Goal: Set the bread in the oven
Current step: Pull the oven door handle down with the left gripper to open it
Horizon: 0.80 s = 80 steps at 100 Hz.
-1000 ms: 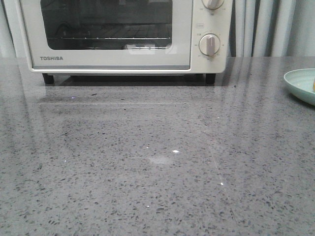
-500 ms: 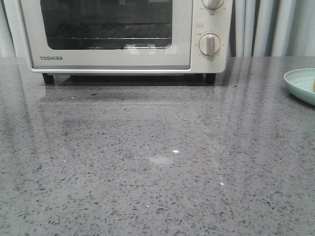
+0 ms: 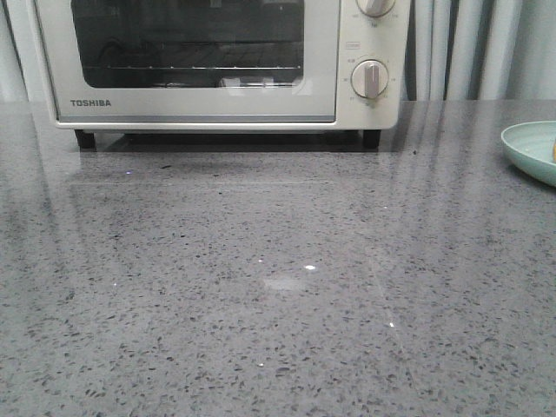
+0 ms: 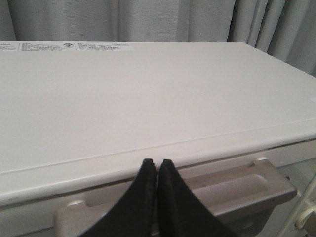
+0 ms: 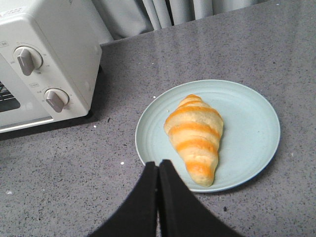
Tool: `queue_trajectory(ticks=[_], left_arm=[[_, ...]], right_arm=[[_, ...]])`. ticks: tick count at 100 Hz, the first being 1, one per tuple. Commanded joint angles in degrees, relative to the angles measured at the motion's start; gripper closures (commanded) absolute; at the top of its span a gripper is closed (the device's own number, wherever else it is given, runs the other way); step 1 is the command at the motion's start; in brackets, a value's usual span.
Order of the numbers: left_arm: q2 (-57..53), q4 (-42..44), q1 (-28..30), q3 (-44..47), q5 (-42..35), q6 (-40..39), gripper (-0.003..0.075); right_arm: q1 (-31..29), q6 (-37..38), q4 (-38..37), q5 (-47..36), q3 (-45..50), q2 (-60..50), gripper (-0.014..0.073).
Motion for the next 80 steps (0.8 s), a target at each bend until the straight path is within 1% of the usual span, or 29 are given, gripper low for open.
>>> queue_trajectory(ticks=[1, 19, 29, 38, 51, 63, 75, 80], left_arm=[[-1.3, -0.2, -0.6, -1.8, 0.2, -0.4, 0.0741], [-1.3, -0.2, -1.2, -1.6, 10.3, -0.4, 0.0741], [-3.3, -0.2, -1.6, 1.3, 9.1, -0.4, 0.0741], [-6.8, -0.9, -2.3, 4.9, 9.9, -0.4, 0.0741], [-15.9, -3.1, -3.1, 11.8, 11.5, -0.4, 0.0742], [-26.8, -6.8, -4.3, 16.6, 15.8, -0.4, 0.0741], [-39.2, -7.1, -6.3, 18.1, 20.2, -0.4, 0.0742], [-42.8, -6.8, -6.5, 18.1, 21.4, -0.4, 0.0742]], right_arm=[[-0.1, -0.5, 0.2, -3.9, -2.0, 0.6, 0.0661], [-0.1, -0.5, 0.2, -3.9, -2.0, 0.6, 0.0661], [-0.1, -0.5, 0.2, -3.9, -2.0, 0.6, 0.0661], [-0.1, -0.5, 0.2, -3.9, -2.0, 0.6, 0.0661], [-0.1, -0.5, 0.2, -3.9, -2.0, 0.6, 0.0661], [-0.1, -0.5, 0.2, -3.2, -2.0, 0.6, 0.0661], [-0.1, -0.5, 0.2, -2.3, -2.0, 0.6, 0.0661], [-0.1, -0.5, 0.2, -2.6, -2.0, 0.6, 0.0661]])
